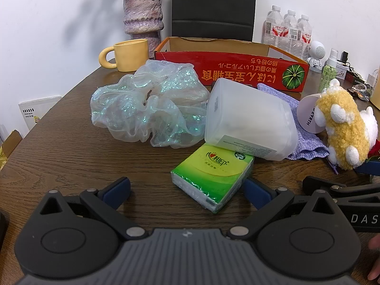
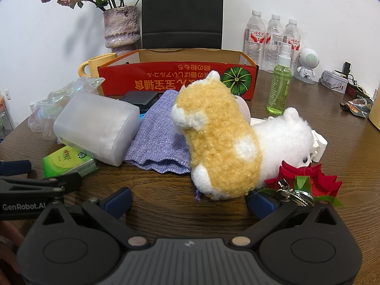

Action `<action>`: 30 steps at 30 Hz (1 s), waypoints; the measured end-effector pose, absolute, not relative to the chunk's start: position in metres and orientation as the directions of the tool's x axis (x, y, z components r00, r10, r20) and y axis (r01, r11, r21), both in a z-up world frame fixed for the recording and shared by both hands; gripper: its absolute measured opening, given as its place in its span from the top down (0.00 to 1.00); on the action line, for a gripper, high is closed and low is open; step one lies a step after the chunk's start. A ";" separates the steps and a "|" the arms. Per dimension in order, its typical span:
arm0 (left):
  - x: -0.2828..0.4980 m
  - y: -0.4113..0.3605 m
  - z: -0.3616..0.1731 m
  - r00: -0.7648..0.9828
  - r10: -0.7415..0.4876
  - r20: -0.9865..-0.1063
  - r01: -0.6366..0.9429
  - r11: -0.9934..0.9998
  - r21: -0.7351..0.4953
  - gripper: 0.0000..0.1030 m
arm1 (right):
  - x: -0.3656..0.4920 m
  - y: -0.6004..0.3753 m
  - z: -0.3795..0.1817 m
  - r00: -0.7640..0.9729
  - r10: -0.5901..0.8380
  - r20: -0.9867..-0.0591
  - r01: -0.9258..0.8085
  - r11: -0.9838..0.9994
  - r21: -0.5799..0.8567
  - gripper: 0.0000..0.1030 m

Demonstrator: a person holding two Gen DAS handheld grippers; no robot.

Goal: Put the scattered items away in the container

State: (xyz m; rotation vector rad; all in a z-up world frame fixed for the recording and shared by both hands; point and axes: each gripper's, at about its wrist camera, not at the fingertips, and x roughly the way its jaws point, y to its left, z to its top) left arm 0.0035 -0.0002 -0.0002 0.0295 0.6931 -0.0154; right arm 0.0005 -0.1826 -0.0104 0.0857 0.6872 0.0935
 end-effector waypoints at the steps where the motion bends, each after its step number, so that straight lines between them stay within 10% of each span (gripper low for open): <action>1: 0.004 0.000 0.000 0.769 -0.004 -0.639 0.024 0.999 0.022 0.00 | 0.000 -0.183 -0.010 0.769 0.114 -0.629 -0.058 0.992 0.110 0.00; 22: 0.004 0.000 0.000 0.769 -0.005 -0.639 0.024 0.999 0.021 0.00 | -0.003 -0.182 -0.009 0.763 0.126 -0.634 -0.074 0.991 0.108 0.00; 30: 0.003 0.004 0.007 0.810 -0.118 -0.574 0.117 0.992 -0.038 0.00 | -0.026 -0.189 0.015 0.854 0.134 -0.503 -0.121 0.991 0.059 0.24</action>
